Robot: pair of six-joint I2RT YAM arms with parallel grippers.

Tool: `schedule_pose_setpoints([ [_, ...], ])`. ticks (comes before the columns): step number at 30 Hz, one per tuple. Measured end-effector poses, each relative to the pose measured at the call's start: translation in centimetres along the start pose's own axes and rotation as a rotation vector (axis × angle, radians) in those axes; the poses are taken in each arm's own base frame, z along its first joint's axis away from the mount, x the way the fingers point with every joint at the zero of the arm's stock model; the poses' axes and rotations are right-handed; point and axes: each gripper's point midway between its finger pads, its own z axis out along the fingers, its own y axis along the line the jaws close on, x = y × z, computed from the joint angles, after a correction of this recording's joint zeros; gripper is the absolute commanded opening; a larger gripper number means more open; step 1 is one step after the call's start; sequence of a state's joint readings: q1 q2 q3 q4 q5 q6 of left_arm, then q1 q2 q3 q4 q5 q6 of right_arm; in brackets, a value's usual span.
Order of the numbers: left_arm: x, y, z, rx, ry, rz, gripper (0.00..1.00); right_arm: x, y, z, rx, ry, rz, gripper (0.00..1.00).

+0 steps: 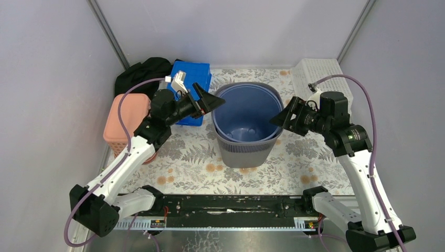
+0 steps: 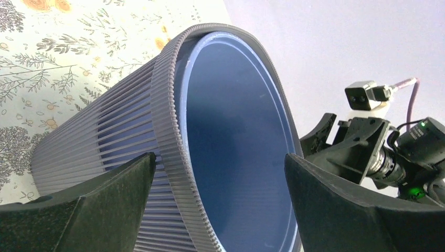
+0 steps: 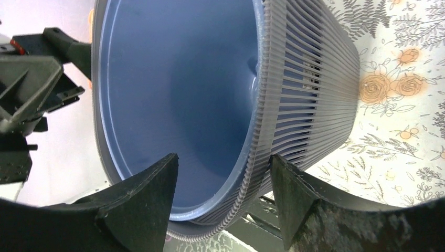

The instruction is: Turn the large container upside down

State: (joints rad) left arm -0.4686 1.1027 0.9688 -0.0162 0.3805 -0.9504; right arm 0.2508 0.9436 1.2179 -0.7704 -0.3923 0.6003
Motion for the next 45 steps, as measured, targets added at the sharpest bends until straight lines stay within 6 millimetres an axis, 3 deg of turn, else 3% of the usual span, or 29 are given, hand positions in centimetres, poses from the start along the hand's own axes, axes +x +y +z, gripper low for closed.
schedule_pose_setpoints([
  [10, -1.1, 0.4, 1.4, -0.047, -0.001, 0.034, 1.0, 0.9, 0.2, -0.3, -0.016, 0.049, -0.047, 0.71],
  [15, -2.1, -1.2, 0.3, -0.085, 0.019, 0.098, 1.0, -2.1, 0.1, -1.1, 0.101, 0.012, -0.121, 0.71],
  [21, -4.2, -5.7, -2.3, -0.045, -0.004, 0.204, 1.0, -5.4, -0.2, -2.0, 0.212, -0.056, -0.207, 0.68],
  [26, -2.5, -6.3, -4.3, -0.024, 0.048, 0.203, 1.0, -6.5, -0.7, -1.0, 0.244, -0.051, -0.239, 0.67],
  [35, 2.0, -5.0, -9.5, -0.028, 0.112, 0.145, 1.0, -10.0, -0.6, 3.2, 0.248, -0.05, -0.304, 0.62],
  [40, 4.6, -3.6, -11.9, -0.022, 0.125, 0.089, 1.0, -11.2, -0.9, 4.7, 0.247, -0.066, -0.336, 0.68],
  [45, 7.4, -1.8, -12.9, -0.018, 0.176, 0.013, 1.0, -12.5, -0.4, 6.6, 0.204, -0.072, -0.335, 0.7],
])
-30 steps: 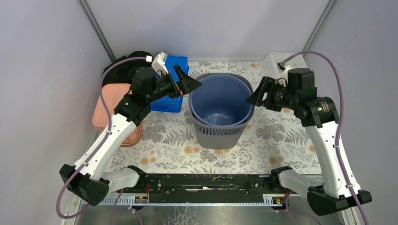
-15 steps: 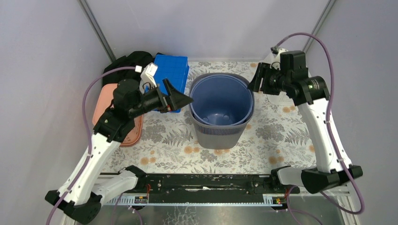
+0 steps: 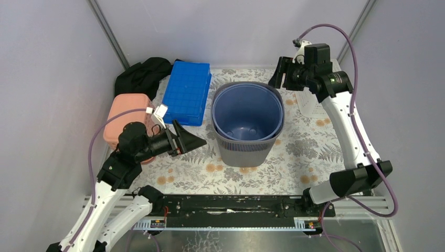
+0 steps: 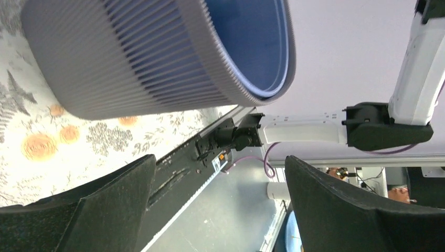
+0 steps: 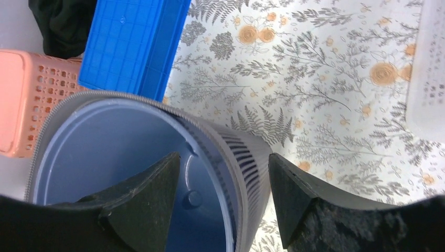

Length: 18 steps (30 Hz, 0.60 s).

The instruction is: Turn the large container upside down

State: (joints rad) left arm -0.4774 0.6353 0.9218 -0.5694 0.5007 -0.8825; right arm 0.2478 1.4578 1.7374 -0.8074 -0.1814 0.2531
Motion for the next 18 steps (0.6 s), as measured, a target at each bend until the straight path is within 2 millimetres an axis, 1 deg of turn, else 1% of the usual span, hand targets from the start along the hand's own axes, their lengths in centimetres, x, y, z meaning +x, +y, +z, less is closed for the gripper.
schedule_pose_setpoints([
  [2, 1.0, 0.7, 0.1, 0.002, 0.022, -0.03, 0.99, -0.6, 0.2, 1.0, -0.021, -0.004, 0.008, 0.7],
  [4, 1.9, 1.4, 0.3, 0.009, 0.041, -0.064, 0.99, -0.9, 0.1, 2.1, -0.038, 0.001, 0.02, 0.7],
  [8, 2.7, 1.9, 0.7, 0.042, 0.044, -0.122, 0.99, -1.2, -0.2, 3.7, -0.069, 0.008, 0.053, 0.7],
  [11, 2.3, 1.3, 1.0, 0.097, 0.014, -0.159, 0.99, -1.6, -0.3, 4.3, -0.102, -0.003, 0.077, 0.7],
  [18, 0.6, -0.8, 1.5, 0.23, -0.046, -0.228, 1.0, -1.3, 0.3, 5.2, -0.194, 0.006, 0.129, 0.7],
])
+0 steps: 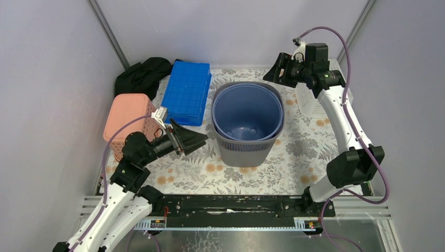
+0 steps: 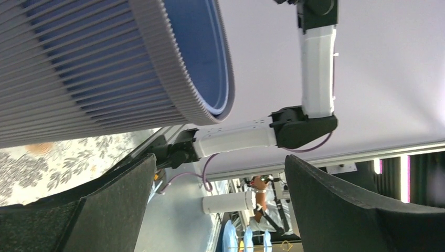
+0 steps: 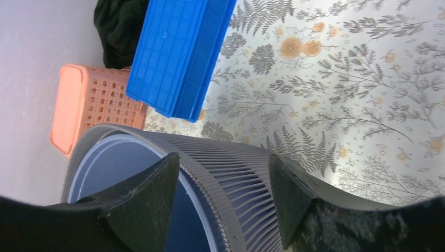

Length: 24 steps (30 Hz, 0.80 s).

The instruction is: Turn the large container upside down

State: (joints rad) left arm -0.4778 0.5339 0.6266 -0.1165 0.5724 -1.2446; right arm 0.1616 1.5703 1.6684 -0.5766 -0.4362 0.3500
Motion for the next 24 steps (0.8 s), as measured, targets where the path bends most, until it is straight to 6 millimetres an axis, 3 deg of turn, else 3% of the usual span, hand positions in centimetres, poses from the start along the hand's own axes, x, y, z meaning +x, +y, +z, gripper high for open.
schedule_pose_setpoints([
  [6, -0.6, -1.1, 0.6, 0.075, -0.02, -0.033, 1.0, 0.4, 0.8, 0.4, -0.064, 0.011, 0.015, 0.7],
  [13, -0.9, -2.0, 1.0, 0.117, -0.031, -0.027, 1.0, 1.8, 0.4, 0.9, -0.084, 0.042, 0.037, 0.7],
  [24, -0.8, 0.3, 2.4, 0.093, -0.039, -0.056, 1.0, 4.3, 0.2, -0.4, -0.084, 0.069, 0.049, 0.7],
])
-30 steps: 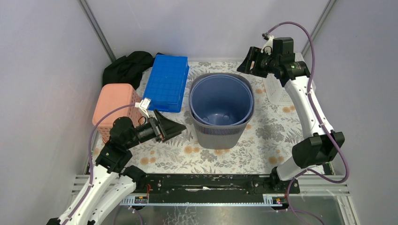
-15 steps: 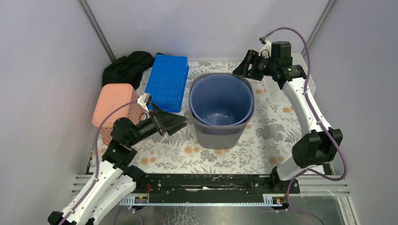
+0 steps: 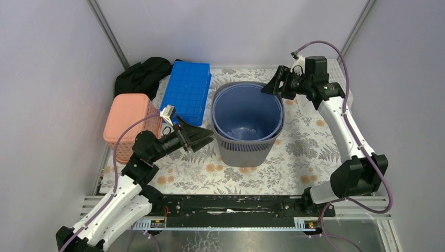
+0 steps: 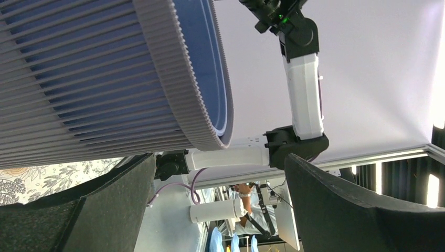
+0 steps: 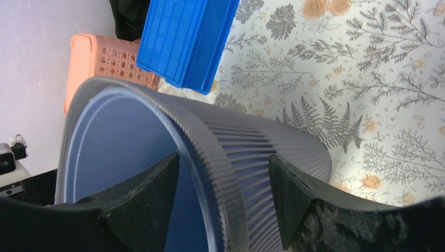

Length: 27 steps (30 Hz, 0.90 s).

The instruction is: Turn the large container upside down

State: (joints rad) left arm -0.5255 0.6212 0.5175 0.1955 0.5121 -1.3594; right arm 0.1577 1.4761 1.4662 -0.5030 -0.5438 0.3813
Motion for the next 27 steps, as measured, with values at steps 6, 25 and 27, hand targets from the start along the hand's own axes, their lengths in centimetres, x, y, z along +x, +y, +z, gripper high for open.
schedule_pose_setpoints([
  [6, -0.4, 0.8, 0.7, -0.025, -0.009, -0.008, 1.0, 1.9, 0.0, -1.2, 0.005, 0.009, 0.006, 0.7],
  [25, -2.6, 1.3, 3.5, -0.08, -0.035, 0.041, 1.0, 4.2, -0.3, -4.6, 0.044, -0.054, 0.029, 0.7],
  [27, -3.0, 1.4, 3.9, -0.092, -0.039, 0.054, 1.0, 4.4, -0.5, -5.1, 0.052, -0.078, 0.038, 0.7],
])
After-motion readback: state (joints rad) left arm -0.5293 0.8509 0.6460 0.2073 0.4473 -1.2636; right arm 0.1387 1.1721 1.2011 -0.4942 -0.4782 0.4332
